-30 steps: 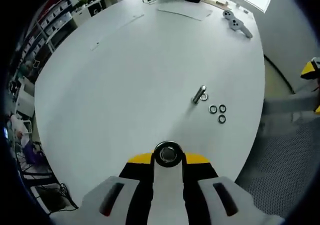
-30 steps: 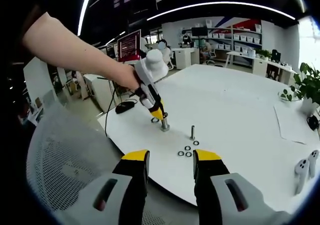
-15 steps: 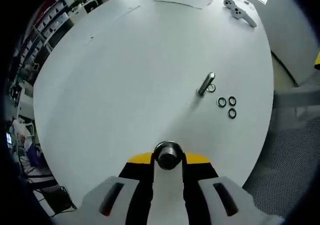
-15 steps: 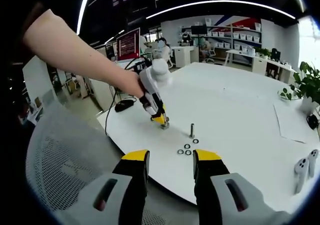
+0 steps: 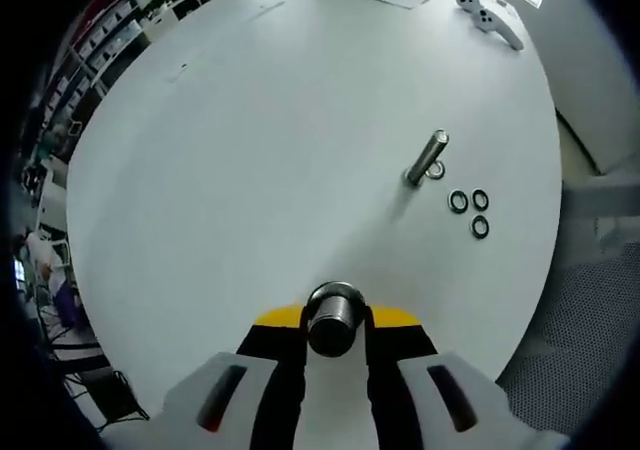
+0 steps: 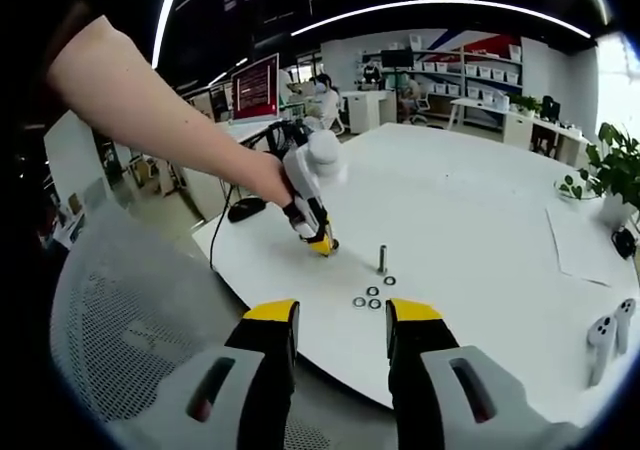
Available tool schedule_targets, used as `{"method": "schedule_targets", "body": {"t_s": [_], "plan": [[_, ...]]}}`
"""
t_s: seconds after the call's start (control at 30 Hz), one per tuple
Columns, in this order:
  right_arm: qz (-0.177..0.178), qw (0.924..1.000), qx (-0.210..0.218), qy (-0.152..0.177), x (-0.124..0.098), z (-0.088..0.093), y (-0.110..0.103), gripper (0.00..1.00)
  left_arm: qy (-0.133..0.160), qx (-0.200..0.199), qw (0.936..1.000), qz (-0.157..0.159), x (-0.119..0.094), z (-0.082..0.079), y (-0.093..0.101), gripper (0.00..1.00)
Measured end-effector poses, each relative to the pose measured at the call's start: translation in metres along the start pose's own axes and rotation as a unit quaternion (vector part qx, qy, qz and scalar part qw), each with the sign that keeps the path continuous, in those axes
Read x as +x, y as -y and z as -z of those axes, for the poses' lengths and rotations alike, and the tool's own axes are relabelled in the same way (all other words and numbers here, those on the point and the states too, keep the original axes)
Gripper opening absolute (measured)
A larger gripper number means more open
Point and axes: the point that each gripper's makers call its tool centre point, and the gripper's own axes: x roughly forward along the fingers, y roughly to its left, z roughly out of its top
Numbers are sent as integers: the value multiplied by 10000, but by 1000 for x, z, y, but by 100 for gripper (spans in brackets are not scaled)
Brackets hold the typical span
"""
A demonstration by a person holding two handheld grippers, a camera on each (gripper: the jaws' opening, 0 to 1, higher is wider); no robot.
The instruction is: Place the washer onto the threaded stud by aligning its center hole with the stud, sliding it down to the base, and recovering from edge contact or off-axis alignment until the washer reaches the visible bottom stop.
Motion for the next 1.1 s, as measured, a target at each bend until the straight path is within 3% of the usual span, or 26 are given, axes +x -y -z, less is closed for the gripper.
{"method": "schedule_targets", "body": {"t_s": [0.33, 0.57, 0.83, 1.1], "plan": [[-4, 10000, 5, -15, 0, 0, 0, 37, 61, -125, 9999, 31, 0, 5, 0, 25], [-13, 10000, 14, -56, 1, 2, 0, 37, 188, 11, 9998, 6, -5, 6, -5, 26], [-32, 10000, -2, -51, 1, 1, -1, 37, 66, -229, 9997, -63, -12, 29, -22, 26], [-24, 10000, -3, -60, 1, 2, -1, 37, 40, -482, 9986, -213, -12, 42, -37, 26]]}}
